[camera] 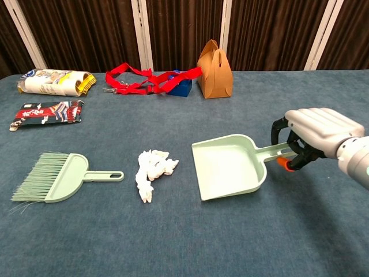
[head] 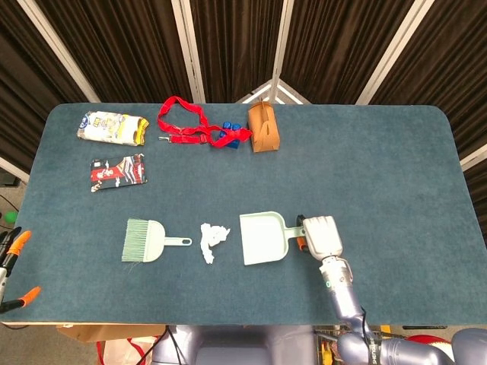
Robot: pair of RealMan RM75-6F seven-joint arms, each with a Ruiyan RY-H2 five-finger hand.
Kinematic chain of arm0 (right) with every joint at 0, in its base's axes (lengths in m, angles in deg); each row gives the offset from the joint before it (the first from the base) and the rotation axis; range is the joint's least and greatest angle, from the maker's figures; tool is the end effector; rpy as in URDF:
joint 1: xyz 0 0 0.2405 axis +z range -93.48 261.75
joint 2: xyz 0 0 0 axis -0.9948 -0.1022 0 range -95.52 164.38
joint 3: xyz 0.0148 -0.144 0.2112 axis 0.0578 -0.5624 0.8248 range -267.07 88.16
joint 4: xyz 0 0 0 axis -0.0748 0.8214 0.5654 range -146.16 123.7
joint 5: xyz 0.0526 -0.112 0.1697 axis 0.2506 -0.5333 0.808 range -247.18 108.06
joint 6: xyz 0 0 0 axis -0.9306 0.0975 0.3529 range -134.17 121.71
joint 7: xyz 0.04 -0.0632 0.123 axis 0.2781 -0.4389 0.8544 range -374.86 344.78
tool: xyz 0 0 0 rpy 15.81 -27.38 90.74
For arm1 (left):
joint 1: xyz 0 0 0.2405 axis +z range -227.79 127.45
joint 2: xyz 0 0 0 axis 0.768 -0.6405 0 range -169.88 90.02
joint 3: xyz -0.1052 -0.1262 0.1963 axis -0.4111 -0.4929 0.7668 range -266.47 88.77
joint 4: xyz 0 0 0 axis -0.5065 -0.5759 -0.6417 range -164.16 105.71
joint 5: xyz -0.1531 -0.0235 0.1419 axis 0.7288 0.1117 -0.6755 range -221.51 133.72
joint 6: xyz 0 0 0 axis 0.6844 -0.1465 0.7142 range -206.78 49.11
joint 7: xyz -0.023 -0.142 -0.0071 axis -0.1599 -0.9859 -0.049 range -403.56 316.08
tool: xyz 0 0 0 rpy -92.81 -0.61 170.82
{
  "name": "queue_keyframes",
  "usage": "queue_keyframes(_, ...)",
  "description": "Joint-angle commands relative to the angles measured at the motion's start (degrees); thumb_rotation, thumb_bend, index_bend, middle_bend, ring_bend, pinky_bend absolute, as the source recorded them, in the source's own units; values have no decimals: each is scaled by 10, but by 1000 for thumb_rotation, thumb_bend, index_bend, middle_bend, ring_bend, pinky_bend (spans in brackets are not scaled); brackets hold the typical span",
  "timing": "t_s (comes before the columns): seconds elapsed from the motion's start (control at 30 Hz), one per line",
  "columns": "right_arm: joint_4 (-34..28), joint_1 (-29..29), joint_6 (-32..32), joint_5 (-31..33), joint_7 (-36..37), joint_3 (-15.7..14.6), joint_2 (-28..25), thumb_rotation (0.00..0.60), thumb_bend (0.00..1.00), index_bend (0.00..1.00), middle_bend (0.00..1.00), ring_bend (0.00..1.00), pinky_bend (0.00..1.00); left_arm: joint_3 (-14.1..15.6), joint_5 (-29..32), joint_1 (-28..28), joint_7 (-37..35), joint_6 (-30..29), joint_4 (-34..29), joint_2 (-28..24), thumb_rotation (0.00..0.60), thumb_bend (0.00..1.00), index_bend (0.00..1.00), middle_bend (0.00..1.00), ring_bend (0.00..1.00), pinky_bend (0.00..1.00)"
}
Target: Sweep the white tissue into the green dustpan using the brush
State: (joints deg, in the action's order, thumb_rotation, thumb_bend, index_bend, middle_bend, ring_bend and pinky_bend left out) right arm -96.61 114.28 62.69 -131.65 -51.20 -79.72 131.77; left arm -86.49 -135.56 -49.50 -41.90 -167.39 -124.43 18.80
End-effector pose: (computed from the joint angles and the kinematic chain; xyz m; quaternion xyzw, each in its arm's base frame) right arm -0.1853 -0.2929 -0.0332 0.6891 -0.3791 0.3291 0.5226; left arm -0.3135 0.1314 0.1746 -0.6234 -0.3830 -0.3463 0.5872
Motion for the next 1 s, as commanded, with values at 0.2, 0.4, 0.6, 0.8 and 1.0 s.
queue_keyframes(0.2,-26,-10,10,2,-7,-5,-31,600,510,635,878,883,881,-3,-2,-16,44,22,-35,-8,600,9,0,0,0,25)
queue_keyframes(0.4,-43,-16,15,7,-12,-8,-47,600,510,635,878,883,881,-26,16,-46,108,53,-83,-8,600,86,74,89,133,198)
queue_keyframes(0.6,-58,-17,21,8,-27,-14,-46,600,512,635,878,883,881,-61,88,-94,207,120,-91,23,600,133,225,325,360,379)
queue_keyframes(0.8,-61,-16,27,16,-46,-15,-43,600,514,635,878,883,881,-92,158,-152,282,182,-79,79,600,191,289,560,582,578)
queue_keyframes(1.0,-48,-10,27,19,-60,-14,-34,600,515,635,878,882,881,-112,209,-202,358,211,-66,142,600,220,382,746,779,762)
